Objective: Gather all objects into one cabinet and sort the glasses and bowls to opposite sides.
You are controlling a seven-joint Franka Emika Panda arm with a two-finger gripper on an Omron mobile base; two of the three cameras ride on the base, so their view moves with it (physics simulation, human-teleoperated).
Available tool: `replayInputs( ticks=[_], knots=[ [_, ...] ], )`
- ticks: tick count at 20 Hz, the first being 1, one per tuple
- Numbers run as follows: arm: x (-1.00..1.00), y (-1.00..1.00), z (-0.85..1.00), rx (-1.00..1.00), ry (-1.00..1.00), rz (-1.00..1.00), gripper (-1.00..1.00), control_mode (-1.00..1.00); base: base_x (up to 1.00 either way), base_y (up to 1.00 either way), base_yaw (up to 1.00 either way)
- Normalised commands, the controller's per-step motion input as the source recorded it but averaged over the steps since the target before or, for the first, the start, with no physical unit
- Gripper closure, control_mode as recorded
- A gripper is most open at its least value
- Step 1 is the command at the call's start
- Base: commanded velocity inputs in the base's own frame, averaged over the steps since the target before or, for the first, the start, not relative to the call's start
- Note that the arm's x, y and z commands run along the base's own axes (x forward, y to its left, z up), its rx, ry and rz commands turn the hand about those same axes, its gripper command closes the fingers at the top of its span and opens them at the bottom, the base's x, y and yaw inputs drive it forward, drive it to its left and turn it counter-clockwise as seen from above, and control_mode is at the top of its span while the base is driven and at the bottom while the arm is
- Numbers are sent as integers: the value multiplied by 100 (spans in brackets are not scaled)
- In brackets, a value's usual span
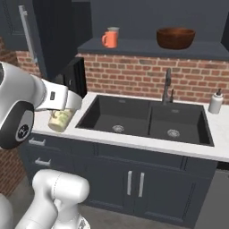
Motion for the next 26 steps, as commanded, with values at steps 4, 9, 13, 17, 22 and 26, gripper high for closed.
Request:
replayInputs(
  ticks=[4,9,13,17,22,26],
  knots=[
    [0,0,0,0,0,0,100,100,24,-67,0],
    [0,0,0,0,0,0,100,100,21,-61,0],
    [0,0,0,0,0,0,100,100,36,-33,0],
    [0,0,0,0,0,0,100,100,54,-6,0],
    [0,0,0,0,0,0,100,100,64,1,0],
    [0,0,0,0,0,0,100,100,59,17,-4]
  ],
)
